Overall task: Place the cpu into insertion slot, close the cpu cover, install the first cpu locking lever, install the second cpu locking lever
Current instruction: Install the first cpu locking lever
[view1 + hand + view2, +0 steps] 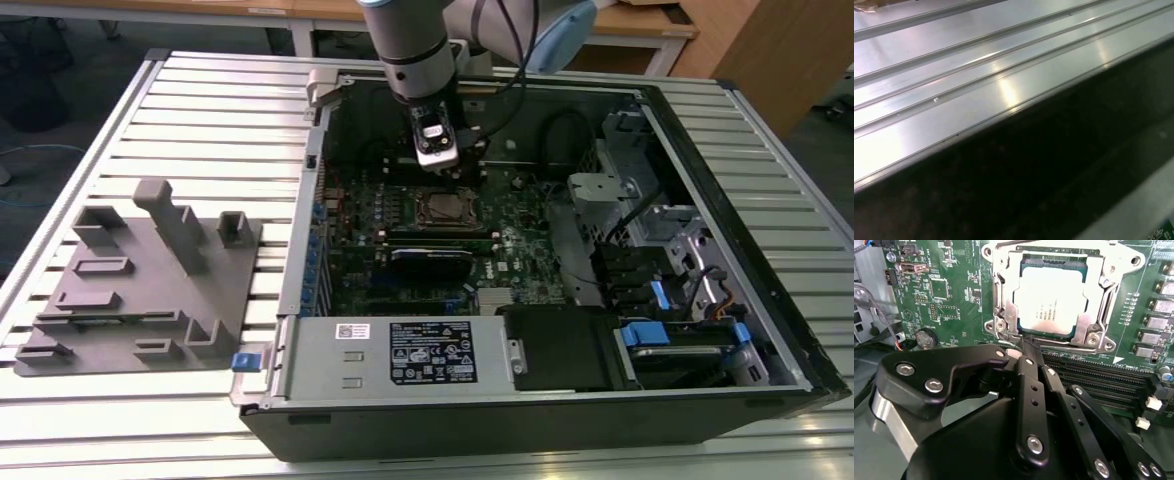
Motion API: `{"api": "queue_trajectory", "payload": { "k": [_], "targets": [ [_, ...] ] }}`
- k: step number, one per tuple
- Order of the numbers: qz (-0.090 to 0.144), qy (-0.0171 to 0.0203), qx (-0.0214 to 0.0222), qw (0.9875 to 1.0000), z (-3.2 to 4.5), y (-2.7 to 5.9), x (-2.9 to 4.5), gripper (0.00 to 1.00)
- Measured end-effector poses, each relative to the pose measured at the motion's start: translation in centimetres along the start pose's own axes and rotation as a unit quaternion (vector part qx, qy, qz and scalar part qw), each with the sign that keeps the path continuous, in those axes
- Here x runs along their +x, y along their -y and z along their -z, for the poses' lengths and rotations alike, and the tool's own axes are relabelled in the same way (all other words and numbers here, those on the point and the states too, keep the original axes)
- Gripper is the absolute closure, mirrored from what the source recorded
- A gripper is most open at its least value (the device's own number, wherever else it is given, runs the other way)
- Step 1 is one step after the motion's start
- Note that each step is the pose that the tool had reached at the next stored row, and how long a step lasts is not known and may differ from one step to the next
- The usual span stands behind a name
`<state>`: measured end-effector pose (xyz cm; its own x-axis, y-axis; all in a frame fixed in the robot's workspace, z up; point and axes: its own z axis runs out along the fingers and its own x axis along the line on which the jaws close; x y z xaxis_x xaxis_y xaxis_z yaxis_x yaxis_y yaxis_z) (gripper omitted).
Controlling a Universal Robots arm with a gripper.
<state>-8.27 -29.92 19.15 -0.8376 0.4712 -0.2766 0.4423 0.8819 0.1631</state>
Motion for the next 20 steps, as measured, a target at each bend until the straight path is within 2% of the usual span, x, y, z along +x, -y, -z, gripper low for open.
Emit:
{"api": "queue_trajectory", "payload": {
  "k": [7,16,20],
  "targets": [
    [0.0,0.0008,-0.0006,1.0,-0.23,0.0,0.01,0.89],
    [0.0,0.0011,-0.0017,1.0,-0.47,-0.29,-0.42,0.89],
    [0.0,0.0009,-0.0009,1.0,-0.52,-0.41,-0.68,0.89]
  ]
}}
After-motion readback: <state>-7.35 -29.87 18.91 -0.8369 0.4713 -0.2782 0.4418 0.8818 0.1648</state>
